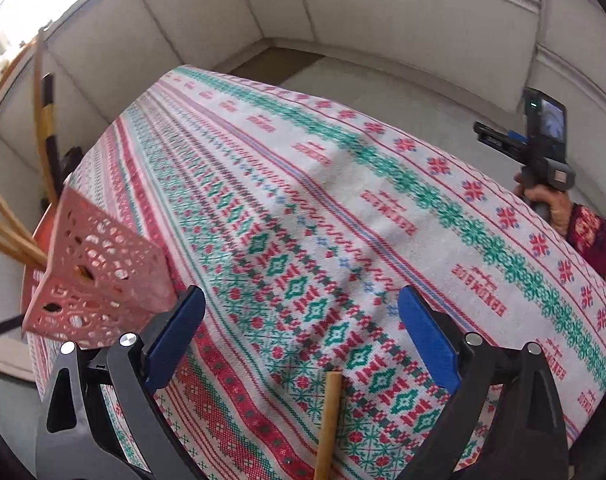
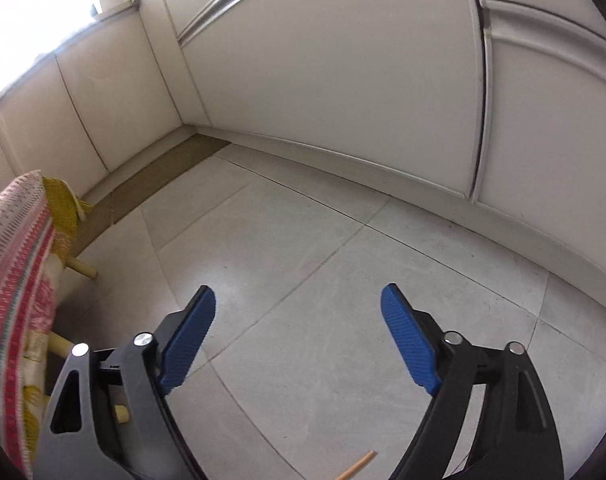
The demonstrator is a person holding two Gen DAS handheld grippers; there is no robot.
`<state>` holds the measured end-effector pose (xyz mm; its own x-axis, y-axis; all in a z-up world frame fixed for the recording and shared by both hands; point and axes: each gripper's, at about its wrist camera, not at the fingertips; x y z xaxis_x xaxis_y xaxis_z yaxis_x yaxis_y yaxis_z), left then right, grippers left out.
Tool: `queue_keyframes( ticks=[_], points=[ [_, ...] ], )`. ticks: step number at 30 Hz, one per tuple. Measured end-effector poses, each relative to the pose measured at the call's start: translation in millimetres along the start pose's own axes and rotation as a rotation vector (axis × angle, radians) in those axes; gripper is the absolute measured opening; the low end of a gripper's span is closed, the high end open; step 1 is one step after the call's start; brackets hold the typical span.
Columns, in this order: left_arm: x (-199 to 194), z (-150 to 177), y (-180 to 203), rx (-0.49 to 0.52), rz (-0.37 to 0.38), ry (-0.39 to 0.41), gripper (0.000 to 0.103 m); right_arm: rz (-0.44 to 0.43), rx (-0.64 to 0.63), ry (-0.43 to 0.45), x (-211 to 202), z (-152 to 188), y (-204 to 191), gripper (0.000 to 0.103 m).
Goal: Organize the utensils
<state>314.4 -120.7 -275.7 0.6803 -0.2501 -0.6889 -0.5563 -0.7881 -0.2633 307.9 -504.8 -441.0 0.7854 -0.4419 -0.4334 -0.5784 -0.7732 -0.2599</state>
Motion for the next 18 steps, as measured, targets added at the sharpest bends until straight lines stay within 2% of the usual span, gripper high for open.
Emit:
queue_keyframes(
  ticks=[2, 4, 7, 9, 12, 15, 17, 18],
  points=[
    [-13.0, 6.8, -8.3, -0.044, -0.031, 0.069, 0.096, -0.039, 0.034, -0.021, -11.2, -25.9, -6.0, 0.092],
    [-27.6, 17.1, -10.3, -0.028, -0.039, 0.119, 0.096, -0.047, 0.092, -0.027, -24.8, -53.5, -7.9, 0.096],
    [-48.3, 31.3, -18.2, 0.0, -0.083, 0.133, 0.096, -0.065, 0.204, -0.02, -49.7, -95.7, -15.5, 0.096],
    [-61.8, 38.0, -32.0, -0.031, -0.133, 0.14, 0.096, -0.088, 0.248, -0.005, -72.7, -118.8, -26.9, 0.096],
    [-73.8, 46.7, -55.5, -0.141, -0.17, 0.109, 0.096, -0.127, 0.244, 0.012, -102.5, -146.5, -45.5, 0.096],
    [-79.9, 57.9, -85.0, -0.321, -0.197, 0.045, 0.096, -0.143, 0.272, -0.038, -124.5, -158.1, -56.1, 0.096],
    [-87.5, 68.2, -106.4, -0.464, -0.179, 0.007, 0.096, -0.161, 0.261, -0.06, -141.7, -165.3, -65.7, 0.096],
    [-90.7, 71.3, -113.6, -0.5, -0.154, -0.003, 0.096, -0.169, 0.243, -0.066, -152.8, -168.7, -72.8, 0.096]
  ],
)
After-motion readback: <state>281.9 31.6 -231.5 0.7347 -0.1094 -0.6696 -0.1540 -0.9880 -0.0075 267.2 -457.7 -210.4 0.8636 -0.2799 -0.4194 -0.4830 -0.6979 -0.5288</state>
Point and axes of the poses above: each gripper's, at about its wrist camera, not at the fingertips, and x roughly the way its jaws point, y to its right, z to its underside, and after that the axes turned 15 degrees about y, right-handed
